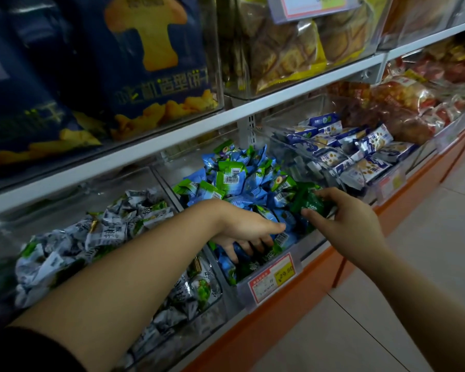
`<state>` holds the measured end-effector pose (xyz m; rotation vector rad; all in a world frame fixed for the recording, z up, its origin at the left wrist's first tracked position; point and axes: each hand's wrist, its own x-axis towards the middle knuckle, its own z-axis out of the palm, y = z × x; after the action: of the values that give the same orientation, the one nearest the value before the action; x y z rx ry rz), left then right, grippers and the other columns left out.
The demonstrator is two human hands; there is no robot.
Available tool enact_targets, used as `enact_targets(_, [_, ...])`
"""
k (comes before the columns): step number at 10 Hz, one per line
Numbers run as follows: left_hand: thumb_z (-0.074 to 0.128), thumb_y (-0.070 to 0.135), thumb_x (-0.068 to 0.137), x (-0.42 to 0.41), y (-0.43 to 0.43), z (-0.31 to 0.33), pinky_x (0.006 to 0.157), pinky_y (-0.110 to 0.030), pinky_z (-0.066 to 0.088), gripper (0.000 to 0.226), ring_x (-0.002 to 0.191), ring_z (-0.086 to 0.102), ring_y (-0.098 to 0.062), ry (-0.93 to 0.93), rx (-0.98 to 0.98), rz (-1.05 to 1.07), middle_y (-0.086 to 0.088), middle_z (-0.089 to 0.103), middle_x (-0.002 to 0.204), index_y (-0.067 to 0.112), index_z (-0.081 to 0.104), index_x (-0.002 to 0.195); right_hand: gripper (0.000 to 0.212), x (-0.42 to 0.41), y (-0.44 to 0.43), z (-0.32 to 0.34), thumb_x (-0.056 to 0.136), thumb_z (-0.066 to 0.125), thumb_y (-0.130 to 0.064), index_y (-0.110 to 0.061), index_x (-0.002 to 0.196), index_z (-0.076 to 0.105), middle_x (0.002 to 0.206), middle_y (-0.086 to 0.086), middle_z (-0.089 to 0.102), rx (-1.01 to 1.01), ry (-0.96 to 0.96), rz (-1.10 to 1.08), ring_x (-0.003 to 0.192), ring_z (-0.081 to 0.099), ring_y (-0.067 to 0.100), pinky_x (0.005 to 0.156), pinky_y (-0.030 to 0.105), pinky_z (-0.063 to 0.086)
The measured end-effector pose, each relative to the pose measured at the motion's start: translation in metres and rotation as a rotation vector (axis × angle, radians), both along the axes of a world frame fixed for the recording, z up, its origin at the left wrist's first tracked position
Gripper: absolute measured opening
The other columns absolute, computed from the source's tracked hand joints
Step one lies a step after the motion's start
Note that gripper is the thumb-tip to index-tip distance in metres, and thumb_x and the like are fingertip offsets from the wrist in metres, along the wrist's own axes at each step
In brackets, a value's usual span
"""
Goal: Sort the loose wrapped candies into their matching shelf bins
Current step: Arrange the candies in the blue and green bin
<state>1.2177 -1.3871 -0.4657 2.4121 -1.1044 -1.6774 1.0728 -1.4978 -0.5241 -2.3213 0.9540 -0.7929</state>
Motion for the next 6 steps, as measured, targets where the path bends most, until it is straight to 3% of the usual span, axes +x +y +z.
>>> enact_targets(2, [0.022, 0.056, 0.099, -0.004, 0.0, -0.001, 0.107, -0.049, 0.036, 0.06, 0.133, 0.037, -0.032, -0.009, 0.006, -0.007, -0.01, 0.043, 0.142, 0.017, 0.043, 0.138, 0.039, 0.0, 0.0, 0.0, 0.083, 0.066, -0.041, -0.02, 0.116, 0.061, 0.065, -0.021, 0.042, 0.002, 0.009, 0.006, 0.052, 0.041, -0.002, 0.049, 0.019, 0.026])
enact_targets(3, [0.028, 0.048, 0.101, -0.009, 0.0, -0.003, 0.1, -0.043, 0.039, 0.056, 0.138, 0.031, -0.034, 0.019, -0.06, 0.051, -0.011, 0.031, 0.152, 0.013, 0.038, 0.144, 0.04, 0.0, -0.001, -0.001, 0.084, 0.066, -0.042, -0.02, 0.117, 0.06, 0.066, -0.021, 0.043, -0.001, 0.012, 0.008, 0.053, 0.041, -0.002, 0.049, 0.019, 0.026])
enact_targets(4, [0.029, 0.033, 0.104, -0.015, 0.001, 0.001, 0.096, -0.032, 0.038, 0.048, 0.137, 0.034, -0.028, 0.004, -0.142, 0.064, -0.013, 0.036, 0.15, 0.006, 0.038, 0.143, 0.04, 0.0, -0.001, -0.001, 0.084, 0.066, -0.042, -0.021, 0.117, 0.06, 0.068, -0.021, 0.044, 0.005, 0.005, 0.004, 0.054, 0.043, -0.002, 0.049, 0.019, 0.027])
enact_targets(6, [0.033, 0.032, 0.103, -0.016, 0.0, 0.001, 0.1, -0.034, 0.037, 0.048, 0.137, 0.034, -0.029, -0.069, -0.16, -0.066, -0.013, 0.036, 0.15, 0.006, 0.038, 0.143, 0.041, 0.0, -0.002, -0.002, 0.083, 0.067, -0.043, -0.02, 0.116, 0.061, 0.077, -0.011, 0.052, -0.006, -0.003, 0.004, 0.059, 0.042, -0.004, 0.052, 0.017, 0.031])
